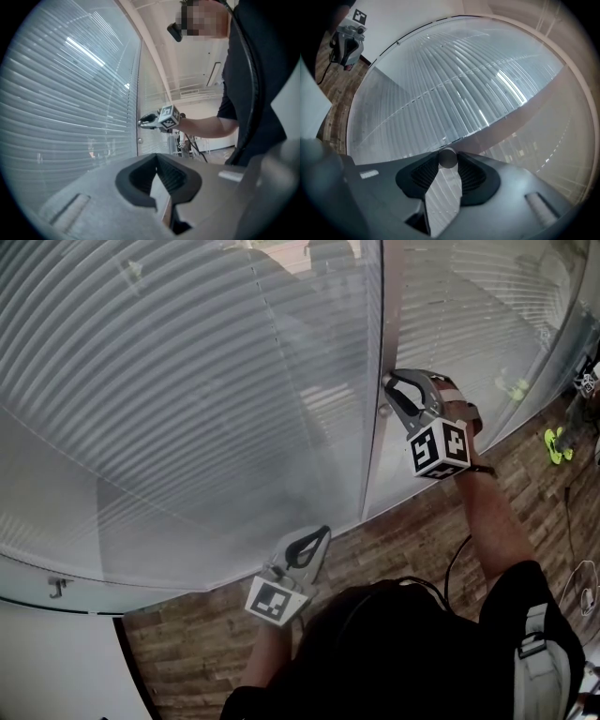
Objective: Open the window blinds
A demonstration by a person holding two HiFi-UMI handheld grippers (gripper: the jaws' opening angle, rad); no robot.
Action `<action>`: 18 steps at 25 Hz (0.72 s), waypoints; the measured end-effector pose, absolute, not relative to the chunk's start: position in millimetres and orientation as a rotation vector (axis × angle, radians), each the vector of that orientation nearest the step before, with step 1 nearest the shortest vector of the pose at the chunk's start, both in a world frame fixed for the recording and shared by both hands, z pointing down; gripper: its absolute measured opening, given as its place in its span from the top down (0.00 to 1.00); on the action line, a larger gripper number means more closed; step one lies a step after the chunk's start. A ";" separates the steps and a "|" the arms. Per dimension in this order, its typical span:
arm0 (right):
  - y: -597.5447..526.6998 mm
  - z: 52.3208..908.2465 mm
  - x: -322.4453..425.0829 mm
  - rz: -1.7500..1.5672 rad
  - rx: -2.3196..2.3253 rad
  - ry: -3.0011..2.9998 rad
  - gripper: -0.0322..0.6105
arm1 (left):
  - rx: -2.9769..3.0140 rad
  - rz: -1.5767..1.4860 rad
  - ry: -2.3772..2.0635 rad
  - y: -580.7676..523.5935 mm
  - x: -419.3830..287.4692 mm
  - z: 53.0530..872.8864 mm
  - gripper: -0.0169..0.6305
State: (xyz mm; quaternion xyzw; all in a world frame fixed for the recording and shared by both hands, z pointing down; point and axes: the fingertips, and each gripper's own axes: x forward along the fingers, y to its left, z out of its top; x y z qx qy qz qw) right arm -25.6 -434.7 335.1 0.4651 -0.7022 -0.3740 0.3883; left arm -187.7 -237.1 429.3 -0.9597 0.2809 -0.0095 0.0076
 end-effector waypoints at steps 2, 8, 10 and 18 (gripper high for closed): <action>-435.2 334.1 -24.8 -0.917 1.214 -1.826 0.75 | -2.995 -0.030 0.882 -238.2 -188.6 429.1 0.97; -435.0 328.3 -22.2 -0.800 1.319 -1.958 0.75 | -2.986 -0.025 0.891 -239.1 -190.2 426.0 0.97; -435.9 327.3 -20.8 -0.751 1.364 -2.010 0.75 | -2.987 -0.033 0.897 -239.0 -192.1 427.0 0.97; -439.5 328.2 -16.6 -0.462 1.526 -2.268 0.75 | -2.982 -0.057 0.896 -238.5 -193.4 427.9 0.97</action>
